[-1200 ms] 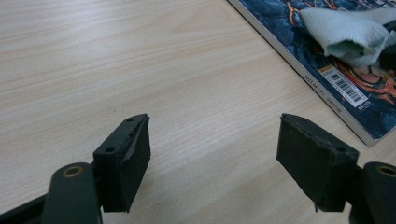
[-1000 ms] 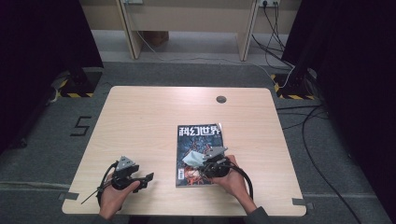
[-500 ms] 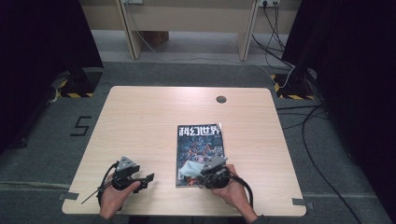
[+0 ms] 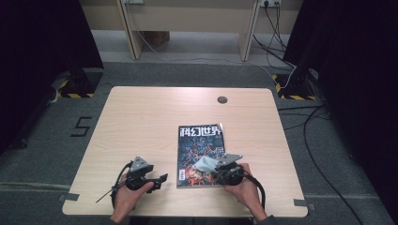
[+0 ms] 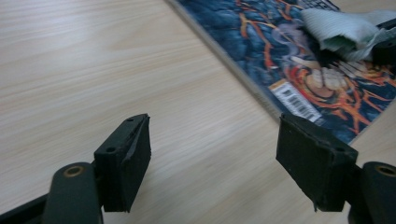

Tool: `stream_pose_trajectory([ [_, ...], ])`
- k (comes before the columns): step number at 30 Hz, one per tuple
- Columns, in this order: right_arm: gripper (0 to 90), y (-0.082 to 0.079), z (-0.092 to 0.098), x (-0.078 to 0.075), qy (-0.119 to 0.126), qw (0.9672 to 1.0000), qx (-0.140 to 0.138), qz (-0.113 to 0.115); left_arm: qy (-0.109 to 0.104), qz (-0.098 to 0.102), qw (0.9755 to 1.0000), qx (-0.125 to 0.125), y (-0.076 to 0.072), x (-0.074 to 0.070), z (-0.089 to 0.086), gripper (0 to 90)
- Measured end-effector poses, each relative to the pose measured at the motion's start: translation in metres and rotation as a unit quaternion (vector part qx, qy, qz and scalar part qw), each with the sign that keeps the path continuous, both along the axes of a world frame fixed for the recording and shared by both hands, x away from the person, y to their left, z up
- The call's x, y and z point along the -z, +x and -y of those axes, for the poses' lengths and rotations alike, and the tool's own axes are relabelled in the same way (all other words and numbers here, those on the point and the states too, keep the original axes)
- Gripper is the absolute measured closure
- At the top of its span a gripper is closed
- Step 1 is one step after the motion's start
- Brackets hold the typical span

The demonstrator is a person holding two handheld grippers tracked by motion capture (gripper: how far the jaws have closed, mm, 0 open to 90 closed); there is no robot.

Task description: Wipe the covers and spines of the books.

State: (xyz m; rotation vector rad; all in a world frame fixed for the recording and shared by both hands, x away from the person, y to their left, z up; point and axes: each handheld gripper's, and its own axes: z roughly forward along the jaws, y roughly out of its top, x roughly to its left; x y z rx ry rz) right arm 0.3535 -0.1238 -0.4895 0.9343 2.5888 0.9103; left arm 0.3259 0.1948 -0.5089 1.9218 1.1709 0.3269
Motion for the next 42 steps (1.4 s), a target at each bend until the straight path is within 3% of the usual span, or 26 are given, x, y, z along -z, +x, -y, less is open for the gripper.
stream_pose_trajectory([
  [4,75.0,-0.014,-0.015,0.001,0.003,0.9995,-0.032,-0.001,-0.007,0.005,0.9997,0.023,-0.004,0.003,0.028,25.0],
  [5,75.1,-0.016,-0.015,0.001,0.0,0.9994,-0.034,-0.002,-0.001,0.002,0.9996,0.028,-0.004,0.005,0.034,25.0],
  [6,75.2,-0.018,-0.014,0.001,0.003,0.9995,-0.03,-0.002,0.025,0.0,0.9991,0.035,-0.004,0.009,0.04,25.1],
  [7,75.6,-0.019,-0.011,0.001,0.008,0.9996,-0.028,-0.004,0.037,0.012,0.9987,0.035,-0.006,0.01,0.042,23.2],
  [11,76.6,-0.015,0.011,-0.001,-0.003,1.0,0.002,-0.002,0.031,0.008,0.9989,0.034,-0.005,0.01,0.042,23.3],
  [16,77.3,-0.005,0.036,0.0,0.018,0.9987,0.047,-0.005,0.026,0.017,0.9989,0.034,-0.006,0.012,0.043,22.2],
  [21,75.7,-0.011,0.025,-0.001,-0.004,0.9994,0.035,0.004,0.027,0.016,0.9989,0.035,-0.006,0.012,0.043,22.2],
  [27,75.6,-0.028,0.005,-0.001,-0.011,0.9998,-0.014,0.0,0.027,0.017,0.9988,0.036,-0.006,0.012,0.043,22.4],
  [30,77.1,-0.024,0.011,-0.001,-0.007,0.9999,-0.006,0.005,0.027,0.017,0.9988,0.038,-0.006,0.012,0.043,22.7],
  [35,77.6,-0.015,0.035,-0.004,-0.042,0.9975,0.052,0.024,0.026,0.016,0.9988,0.038,-0.006,0.012,0.043,22.8],
  [37,78.3,-0.01,0.041,-0.003,-0.028,0.9973,0.067,0.011,0.026,0.017,0.9988,0.039,-0.006,0.013,0.043,22.7],
  [42,78.7,-0.003,0.025,-0.013,-0.023,0.9982,0.045,0.032,0.028,0.016,0.9987,0.04,-0.006,0.012,0.043,22.7],
])
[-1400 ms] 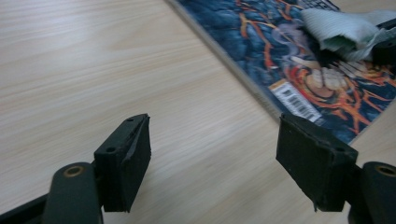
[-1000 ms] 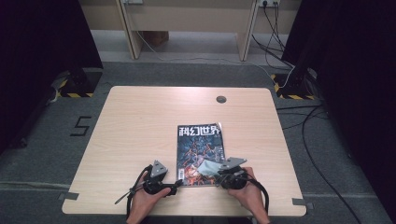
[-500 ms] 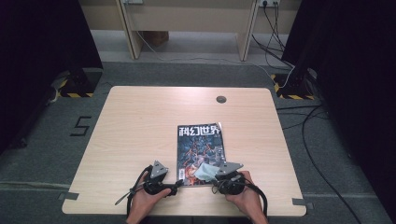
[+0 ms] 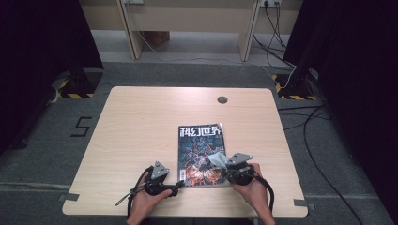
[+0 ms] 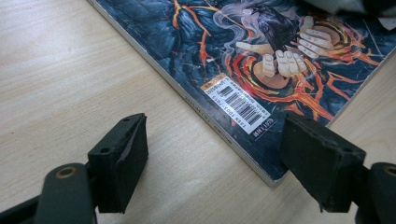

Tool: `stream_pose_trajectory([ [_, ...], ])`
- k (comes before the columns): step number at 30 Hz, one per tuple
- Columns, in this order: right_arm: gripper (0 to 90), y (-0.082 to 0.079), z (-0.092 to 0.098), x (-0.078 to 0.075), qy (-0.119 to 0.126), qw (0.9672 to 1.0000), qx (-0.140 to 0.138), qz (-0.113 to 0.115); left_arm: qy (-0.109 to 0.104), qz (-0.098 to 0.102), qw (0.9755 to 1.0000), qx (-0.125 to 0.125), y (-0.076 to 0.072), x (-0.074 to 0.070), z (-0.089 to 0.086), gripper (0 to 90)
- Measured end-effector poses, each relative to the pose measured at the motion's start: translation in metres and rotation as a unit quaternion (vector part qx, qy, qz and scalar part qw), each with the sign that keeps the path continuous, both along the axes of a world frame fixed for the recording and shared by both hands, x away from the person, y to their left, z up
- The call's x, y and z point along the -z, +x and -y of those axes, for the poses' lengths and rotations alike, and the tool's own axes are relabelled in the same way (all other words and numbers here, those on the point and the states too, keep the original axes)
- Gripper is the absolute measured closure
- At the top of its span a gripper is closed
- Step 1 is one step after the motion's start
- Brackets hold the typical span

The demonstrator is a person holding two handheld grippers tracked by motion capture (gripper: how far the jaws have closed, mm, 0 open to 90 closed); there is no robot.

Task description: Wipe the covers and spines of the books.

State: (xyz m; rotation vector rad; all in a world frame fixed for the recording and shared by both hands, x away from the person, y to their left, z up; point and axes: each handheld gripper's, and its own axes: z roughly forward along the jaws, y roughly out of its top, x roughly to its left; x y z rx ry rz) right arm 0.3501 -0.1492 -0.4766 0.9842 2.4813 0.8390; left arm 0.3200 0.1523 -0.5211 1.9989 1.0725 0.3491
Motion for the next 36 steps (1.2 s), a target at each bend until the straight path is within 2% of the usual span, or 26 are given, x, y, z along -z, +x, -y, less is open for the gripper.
stream_pose_trajectory([
  [2,79.3,0.004,-0.012,-0.005,0.018,0.9997,-0.015,-0.001,-0.001,0.001,1.0,0.0,0.0,0.0,0.0,22.7],
  [4,79.6,0.006,-0.029,-0.002,0.01,0.9991,-0.039,-0.009,-0.001,0.0,1.0,0.0,0.0,0.0,0.0,22.7],
  [7,79.5,0.005,-0.057,0.01,-0.004,0.9973,-0.07,-0.024,-0.002,0.0,1.0,-0.001,0.0,0.0,0.0,22.8],
  [8,79.6,0.003,-0.063,0.011,-0.005,0.9968,-0.077,-0.021,-0.002,0.0,1.0,-0.001,0.0,0.0,0.0,22.8],
  [12,79.5,-0.004,-0.079,0.011,0.005,0.9945,-0.099,-0.034,0.0,0.0,1.0,0.0,0.0,0.0,0.0,22.8],
  [14,79.6,-0.005,-0.082,0.012,-0.001,0.9944,-0.102,-0.027,0.0,0.0,1.0,0.001,0.0,0.0,0.0,22.8],
  [17,79.9,-0.003,-0.075,0.011,-0.007,0.9955,-0.091,-0.028,-0.002,0.0,1.0,0.0,0.0,0.0,0.0,23.1],
  [20,79.9,0.002,-0.056,0.011,-0.016,0.9975,-0.066,-0.022,-0.003,0.0,1.0,0.001,0.0,0.0,0.0,23.3],
  [24,79.9,-0.001,-0.023,0.01,-0.004,0.9993,-0.027,-0.026,-0.003,0.0,1.0,0.001,0.0,0.0,0.0,23.5],
  [27,79.9,-0.003,-0.009,0.01,0.002,0.9995,-0.01,-0.031,-0.003,0.0,1.0,0.002,0.0,0.0,0.0,23.6],
  [33,79.8,-0.004,0.001,0.01,0.012,0.9993,0.002,-0.035,-0.003,0.0,1.0,0.003,0.0,0.0,0.0,23.5],
  [36,79.2,-0.007,-0.002,0.009,0.001,0.9995,-0.01,-0.03,-0.003,0.0,1.0,0.004,0.0,0.0,-0.001,23.6],
])
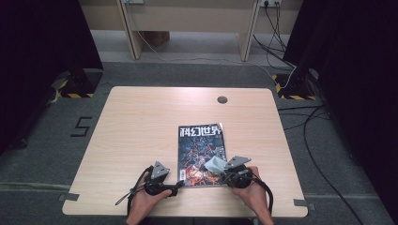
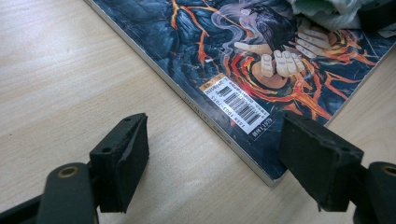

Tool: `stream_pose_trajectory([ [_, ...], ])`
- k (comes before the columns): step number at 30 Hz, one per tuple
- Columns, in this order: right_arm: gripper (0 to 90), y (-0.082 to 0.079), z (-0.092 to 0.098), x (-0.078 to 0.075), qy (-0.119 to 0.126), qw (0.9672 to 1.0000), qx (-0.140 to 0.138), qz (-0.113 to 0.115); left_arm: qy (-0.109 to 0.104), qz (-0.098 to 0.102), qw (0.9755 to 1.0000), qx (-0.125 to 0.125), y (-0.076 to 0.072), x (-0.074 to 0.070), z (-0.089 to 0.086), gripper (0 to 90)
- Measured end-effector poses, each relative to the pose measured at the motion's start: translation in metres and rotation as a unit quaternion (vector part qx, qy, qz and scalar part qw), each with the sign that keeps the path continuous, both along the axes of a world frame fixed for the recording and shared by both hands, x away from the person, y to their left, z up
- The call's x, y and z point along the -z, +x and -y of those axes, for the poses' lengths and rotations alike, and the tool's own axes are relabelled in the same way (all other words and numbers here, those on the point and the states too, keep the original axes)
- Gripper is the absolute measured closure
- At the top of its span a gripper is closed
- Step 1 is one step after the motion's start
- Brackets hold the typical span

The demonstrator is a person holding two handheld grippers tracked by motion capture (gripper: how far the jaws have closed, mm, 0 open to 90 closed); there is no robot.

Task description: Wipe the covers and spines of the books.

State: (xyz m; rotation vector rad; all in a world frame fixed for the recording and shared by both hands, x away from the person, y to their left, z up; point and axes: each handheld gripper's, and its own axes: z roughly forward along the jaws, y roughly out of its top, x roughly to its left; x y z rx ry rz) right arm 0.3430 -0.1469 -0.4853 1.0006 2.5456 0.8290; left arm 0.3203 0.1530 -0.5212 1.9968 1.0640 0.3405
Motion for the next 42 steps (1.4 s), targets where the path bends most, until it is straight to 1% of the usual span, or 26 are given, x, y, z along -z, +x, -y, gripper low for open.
stream_pose_trajectory([
  [1,79.2,-0.002,-0.002,-0.001,-0.001,1.0,-0.003,-0.005,0.003,0.0,1.0,0.001,0.0,0.0,-0.001,23.6],
  [2,79.3,-0.005,-0.004,-0.002,-0.002,0.9999,-0.012,-0.007,0.002,0.0,1.0,0.001,0.0,0.0,-0.001,23.7],
  [4,79.3,-0.01,-0.007,-0.002,-0.006,0.9996,-0.027,-0.008,0.002,0.0,1.0,0.002,0.0,0.0,-0.001,23.6],
  [5,79.3,-0.013,-0.009,-0.002,-0.004,0.9994,-0.034,-0.009,0.002,0.0,1.0,0.002,0.0,0.0,-0.001,23.6],
  [6,79.6,-0.016,-0.012,-0.002,0.003,0.9991,-0.042,-0.011,0.003,0.0,1.0,0.001,0.0,0.0,-0.001,23.6],
  [7,79.8,-0.017,-0.014,-0.003,0.005,0.9991,-0.042,-0.01,0.002,0.0,1.0,0.001,0.0,0.0,-0.001,23.6],
  [10,80.4,-0.016,-0.023,-0.004,0.02,0.9985,-0.05,0.001,0.003,0.0,1.0,0.002,0.0,0.0,-0.001,23.6],
  [12,80.4,-0.016,-0.032,-0.004,0.025,0.9983,-0.053,0.004,0.003,0.0,1.0,0.002,0.0,0.0,-0.001,23.5],
  [13,80.4,-0.015,-0.036,-0.003,0.034,0.998,-0.053,0.003,0.003,0.001,1.0,0.003,0.0,0.0,-0.001,23.5],
  [14,80.3,-0.014,-0.041,-0.002,0.041,0.9975,-0.058,-0.003,0.003,0.001,1.0,0.003,0.0,0.0,-0.001,23.5],
  [17,80.1,-0.017,-0.054,0.001,0.047,0.9968,-0.065,-0.006,0.001,0.0,1.0,0.001,0.0,0.0,0.0,23.5],
  [19,80.0,-0.02,-0.062,0.003,0.057,0.996,-0.069,-0.007,0.001,0.0,1.0,0.002,0.0,0.0,-0.001,23.5],
  [20,79.6,-0.022,-0.066,0.004,0.057,0.9959,-0.07,-0.012,0.001,0.0,1.0,0.002,0.0,0.0,-0.001,23.6],
  [22,79.4,-0.021,-0.069,0.007,0.044,0.9964,-0.073,-0.006,0.0,0.0,1.0,0.002,0.0,0.0,-0.001,23.7],
  [23,79.5,-0.019,-0.068,0.007,0.051,0.9961,-0.071,-0.01,0.001,0.0,1.0,0.002,0.0,0.0,-0.001,23.7],
  [24,79.7,-0.017,-0.063,0.008,0.056,0.9963,-0.064,-0.015,0.0,0.0,1.0,0.002,0.0,0.0,-0.001,23.7],
  [25,79.7,-0.015,-0.058,0.007,0.048,0.9972,-0.057,-0.01,0.0,0.0,1.0,0.002,0.0,0.0,-0.001,23.7],
  [27,79.9,-0.011,-0.044,0.006,0.036,0.9988,-0.034,-0.001,0.001,0.001,1.0,0.003,0.0,0.0,-0.001,23.8],
  [28,79.9,-0.01,-0.039,0.006,0.035,0.9991,-0.025,-0.001,0.001,0.001,1.0,0.003,0.0,0.0,-0.001,23.7],
  [29,79.9,-0.008,-0.034,0.006,0.027,0.9995,-0.017,0.007,0.001,0.001,1.0,0.003,0.0,0.0,-0.001,23.8],
  [31,79.9,-0.006,-0.023,0.005,0.015,0.9998,-0.001,0.014,0.001,0.001,1.0,0.002,0.0,0.0,-0.001,23.8],
  [32,79.9,-0.006,-0.02,0.005,0.011,0.9998,0.007,0.014,0.001,0.001,1.0,0.002,0.0,0.0,-0.001,23.8],
  [34,79.9,-0.004,-0.011,0.004,-0.001,0.9995,0.022,0.022,0.001,0.001,1.0,0.002,0.0,0.0,-0.001,23.8],
  [35,79.9,-0.003,-0.006,0.004,-0.003,0.9993,0.03,0.024,0.001,0.001,1.0,0.002,0.0,0.0,-0.001,23.8],
  [38,79.8,0.0,0.003,0.003,-0.001,0.9988,0.044,0.024,0.001,0.001,1.0,0.002,0.0,0.0,-0.001,23.8],
  [42,79.7,0.003,0.006,0.004,0.004,0.9986,0.048,0.02,0.001,0.001,1.0,0.002,0.0,0.0,-0.001,23.7],
])
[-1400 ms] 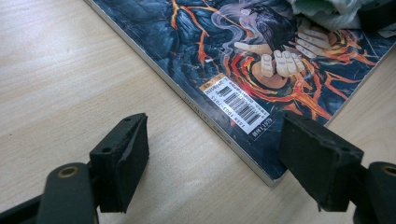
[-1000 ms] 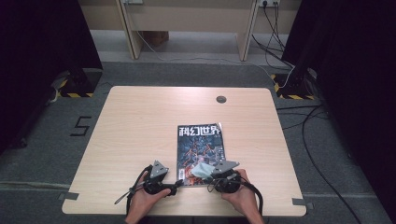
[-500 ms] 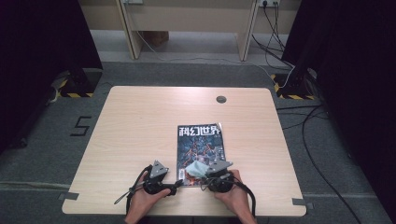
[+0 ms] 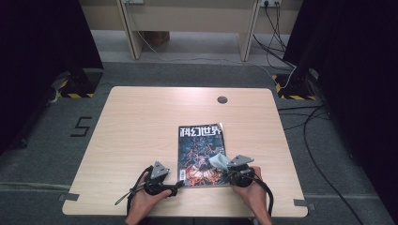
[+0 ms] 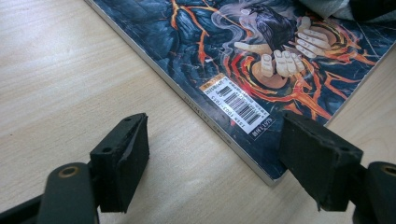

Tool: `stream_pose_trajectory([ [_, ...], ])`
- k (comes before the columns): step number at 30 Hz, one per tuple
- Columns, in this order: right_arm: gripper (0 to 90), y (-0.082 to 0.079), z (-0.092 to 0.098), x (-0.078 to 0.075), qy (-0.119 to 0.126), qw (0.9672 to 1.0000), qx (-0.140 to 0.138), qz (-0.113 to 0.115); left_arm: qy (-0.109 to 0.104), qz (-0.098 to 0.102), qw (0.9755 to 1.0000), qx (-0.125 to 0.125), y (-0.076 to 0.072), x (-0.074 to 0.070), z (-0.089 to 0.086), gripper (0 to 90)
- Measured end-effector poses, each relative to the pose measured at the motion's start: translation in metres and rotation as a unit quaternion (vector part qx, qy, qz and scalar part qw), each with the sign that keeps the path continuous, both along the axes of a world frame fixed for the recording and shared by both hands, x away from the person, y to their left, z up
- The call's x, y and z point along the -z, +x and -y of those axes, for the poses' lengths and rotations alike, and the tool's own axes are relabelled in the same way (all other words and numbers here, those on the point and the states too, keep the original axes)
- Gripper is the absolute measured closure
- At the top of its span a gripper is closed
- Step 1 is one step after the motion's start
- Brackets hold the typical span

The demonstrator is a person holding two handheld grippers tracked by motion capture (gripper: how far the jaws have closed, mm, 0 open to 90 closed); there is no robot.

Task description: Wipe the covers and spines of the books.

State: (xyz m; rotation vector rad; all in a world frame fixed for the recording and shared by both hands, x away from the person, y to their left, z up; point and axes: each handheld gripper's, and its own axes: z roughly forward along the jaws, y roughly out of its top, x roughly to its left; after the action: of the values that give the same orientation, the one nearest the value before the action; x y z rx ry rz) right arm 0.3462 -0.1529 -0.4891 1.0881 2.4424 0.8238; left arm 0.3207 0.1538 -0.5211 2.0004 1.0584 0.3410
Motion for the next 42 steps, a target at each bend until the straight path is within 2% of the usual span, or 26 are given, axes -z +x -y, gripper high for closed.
stream_pose_trajectory([
  [5,78.7,0.0,-0.01,-0.003,-0.02,0.9995,-0.022,0.0,-0.001,-0.001,1.0,0.0,0.0,0.0,0.0,23.7],
  [9,78.4,0.006,-0.019,-0.002,-0.003,0.9989,-0.044,-0.014,-0.001,-0.001,1.0,0.0,0.0,0.0,0.0,23.6],
  [12,78.8,0.012,-0.03,-0.004,-0.02,0.9971,-0.07,-0.02,-0.001,-0.001,1.0,0.0,0.0,0.0,0.0,23.8],
  [13,79.0,0.015,-0.03,-0.004,-0.019,0.9971,-0.071,-0.02,-0.001,-0.001,1.0,0.0,0.0,0.0,0.0,23.8],
  [16,79.7,0.028,-0.028,-0.002,0.001,0.9977,-0.064,-0.025,-0.001,-0.001,1.0,0.0,0.0,0.0,0.0,23.7],
  [19,79.7,0.045,-0.023,-0.002,0.001,0.9987,-0.045,-0.022,0.0,0.0,1.0,0.001,0.0,0.0,0.0,23.7],
  [23,80.0,0.072,-0.013,-0.001,0.017,0.9994,-0.022,-0.022,0.0,0.0,1.0,0.001,0.0,0.0,0.0,23.7],
  [27,80.0,0.092,-0.01,-0.001,0.02,0.9995,-0.008,-0.021,0.0,0.0,1.0,0.002,0.0,0.0,0.0,23.8],
  [31,79.8,0.105,-0.012,0.0,0.013,0.9998,-0.006,-0.014,0.0,0.0,1.0,0.001,0.0,0.0,0.0,23.7],
  [37,78.8,0.118,-0.023,-0.001,-0.014,0.9999,-0.009,-0.004,0.002,0.0,1.0,0.004,0.0,0.0,0.0,23.8],
  [42,79.0,0.139,-0.029,-0.001,-0.01,0.9999,0.008,-0.003,0.002,0.0,1.0,0.003,0.0,0.0,0.0,23.7],
])
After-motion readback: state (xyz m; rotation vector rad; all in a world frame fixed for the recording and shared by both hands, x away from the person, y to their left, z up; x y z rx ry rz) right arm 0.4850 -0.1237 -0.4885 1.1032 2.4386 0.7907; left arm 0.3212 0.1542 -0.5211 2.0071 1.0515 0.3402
